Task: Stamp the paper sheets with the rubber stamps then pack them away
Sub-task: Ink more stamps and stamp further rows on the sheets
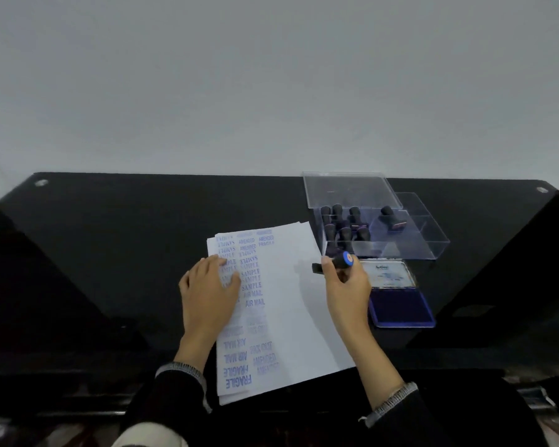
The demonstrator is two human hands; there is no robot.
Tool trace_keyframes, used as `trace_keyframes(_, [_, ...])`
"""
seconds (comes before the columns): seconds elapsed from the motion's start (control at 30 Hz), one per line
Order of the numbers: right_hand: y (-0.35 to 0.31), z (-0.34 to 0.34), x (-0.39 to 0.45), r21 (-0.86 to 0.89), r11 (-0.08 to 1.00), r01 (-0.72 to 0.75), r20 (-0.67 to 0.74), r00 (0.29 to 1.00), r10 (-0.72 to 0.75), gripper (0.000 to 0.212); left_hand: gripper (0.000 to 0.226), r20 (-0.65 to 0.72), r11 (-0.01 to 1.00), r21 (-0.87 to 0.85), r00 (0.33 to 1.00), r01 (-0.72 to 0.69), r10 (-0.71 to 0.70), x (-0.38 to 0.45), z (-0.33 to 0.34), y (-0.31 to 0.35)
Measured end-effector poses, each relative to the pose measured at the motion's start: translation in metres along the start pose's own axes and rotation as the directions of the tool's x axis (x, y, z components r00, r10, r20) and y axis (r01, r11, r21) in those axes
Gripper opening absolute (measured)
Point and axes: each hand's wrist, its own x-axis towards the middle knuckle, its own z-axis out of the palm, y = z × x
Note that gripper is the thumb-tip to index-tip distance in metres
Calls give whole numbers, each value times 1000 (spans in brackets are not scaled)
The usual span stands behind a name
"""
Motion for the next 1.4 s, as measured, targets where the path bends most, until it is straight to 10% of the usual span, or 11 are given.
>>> trace_keyframes(1.4, [18,119,44,-460,814,355,384,906,-179,19,34,-104,997,71,995,4,3,5,8,-3])
